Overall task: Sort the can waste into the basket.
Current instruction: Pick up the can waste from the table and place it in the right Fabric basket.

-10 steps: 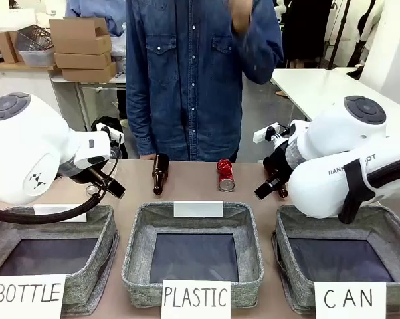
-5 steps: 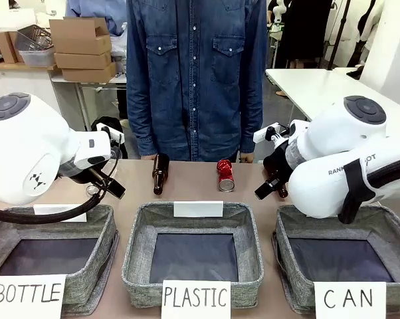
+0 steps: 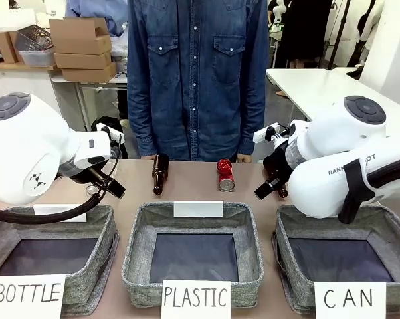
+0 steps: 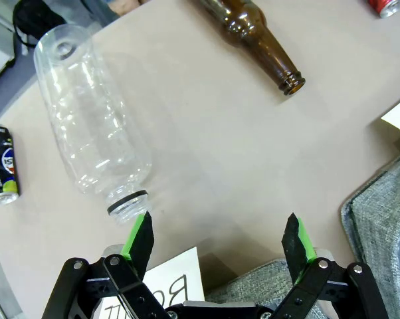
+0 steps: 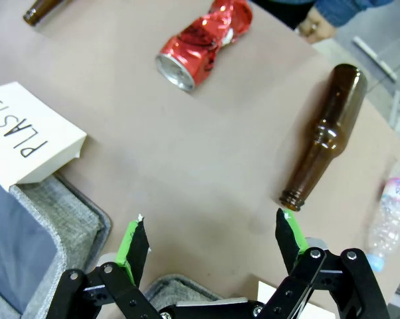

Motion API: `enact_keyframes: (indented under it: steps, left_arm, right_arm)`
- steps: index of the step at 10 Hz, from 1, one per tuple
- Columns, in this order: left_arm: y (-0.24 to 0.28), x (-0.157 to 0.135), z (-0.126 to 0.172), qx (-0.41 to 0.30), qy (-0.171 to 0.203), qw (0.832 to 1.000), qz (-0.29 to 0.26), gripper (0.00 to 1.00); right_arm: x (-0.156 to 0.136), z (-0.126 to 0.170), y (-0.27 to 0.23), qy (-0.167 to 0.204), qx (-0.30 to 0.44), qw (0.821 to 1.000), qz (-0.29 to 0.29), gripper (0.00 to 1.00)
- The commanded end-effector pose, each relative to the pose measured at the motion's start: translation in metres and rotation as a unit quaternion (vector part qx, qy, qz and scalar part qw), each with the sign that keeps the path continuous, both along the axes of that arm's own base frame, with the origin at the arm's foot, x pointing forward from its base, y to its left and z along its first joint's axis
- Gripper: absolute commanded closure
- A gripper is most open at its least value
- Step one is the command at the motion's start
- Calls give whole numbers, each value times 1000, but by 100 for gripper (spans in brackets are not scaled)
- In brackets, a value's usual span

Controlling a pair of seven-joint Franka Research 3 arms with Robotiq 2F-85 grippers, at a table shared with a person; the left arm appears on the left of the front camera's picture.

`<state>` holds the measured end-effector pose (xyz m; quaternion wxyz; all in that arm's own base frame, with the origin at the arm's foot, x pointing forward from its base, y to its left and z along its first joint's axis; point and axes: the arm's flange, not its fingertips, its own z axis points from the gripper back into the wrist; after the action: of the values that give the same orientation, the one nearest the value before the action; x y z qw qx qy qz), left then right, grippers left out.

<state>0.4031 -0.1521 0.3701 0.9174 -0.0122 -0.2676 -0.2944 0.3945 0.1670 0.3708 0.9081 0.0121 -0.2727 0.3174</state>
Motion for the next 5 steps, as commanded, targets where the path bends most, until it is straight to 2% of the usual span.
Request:
enact_keyframes:
  steps: [1,2,3,4,5]
  left_arm:
    - [9,-8,42,32,41,999,-7,0]
    - [25,-29,92,14,26,999,-23,0]
    - [47,-57,136,-17,5,1000,-23,0]
    - [61,-86,162,-42,-29,999,-5,0]
    - [61,-101,166,-56,-64,996,-10,0]
  right_arm:
    - [-9,37,1,41,31,998,-32,0]
    - [-26,80,-10,50,37,996,-70,0]
    - [-50,121,-29,44,49,993,-97,0]
    - [-76,147,-43,-14,39,989,-138,0]
    - [-97,156,-47,-53,54,989,-128,0]
